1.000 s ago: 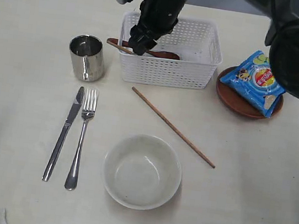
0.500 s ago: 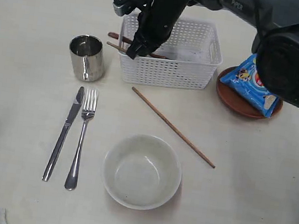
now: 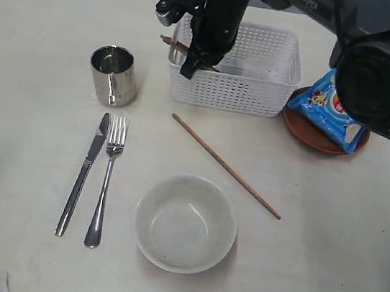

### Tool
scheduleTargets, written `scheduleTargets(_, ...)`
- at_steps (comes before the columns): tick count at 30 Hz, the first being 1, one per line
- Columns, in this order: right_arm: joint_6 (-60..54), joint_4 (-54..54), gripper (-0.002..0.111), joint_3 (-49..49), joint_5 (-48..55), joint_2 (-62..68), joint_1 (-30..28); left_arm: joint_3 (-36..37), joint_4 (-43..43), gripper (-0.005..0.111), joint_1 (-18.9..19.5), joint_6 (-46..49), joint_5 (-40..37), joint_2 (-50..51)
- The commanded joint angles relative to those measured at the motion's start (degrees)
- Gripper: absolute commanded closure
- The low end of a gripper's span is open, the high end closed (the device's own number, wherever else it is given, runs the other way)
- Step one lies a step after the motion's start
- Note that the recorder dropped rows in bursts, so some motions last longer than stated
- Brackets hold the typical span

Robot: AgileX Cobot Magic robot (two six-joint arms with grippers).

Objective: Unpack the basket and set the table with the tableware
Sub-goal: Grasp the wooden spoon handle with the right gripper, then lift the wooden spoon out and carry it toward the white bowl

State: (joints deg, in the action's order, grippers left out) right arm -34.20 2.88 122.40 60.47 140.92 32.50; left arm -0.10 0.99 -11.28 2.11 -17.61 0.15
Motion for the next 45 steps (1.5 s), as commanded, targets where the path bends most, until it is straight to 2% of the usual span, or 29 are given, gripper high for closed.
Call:
scheduleTargets(1,-1.2,3.2,0.108,-0.5,1.8,-1.6,-0.3,0.1,-0.2,0.107,0.0,-0.2,0.5,-0.2)
scheduleTargets(31,-3.0,8.2,0.108,-0.6,7.7,-4.1,-0.2,0.1,-0.2,0.107,0.0,-0.2,0.5,-0.2)
scheduleTargets(45,5.8,9.4,0.108,-0.6,6.7,-10.7,-0.2,0.1,-0.2,0.107,0.0,-0.2,0.5,-0.2)
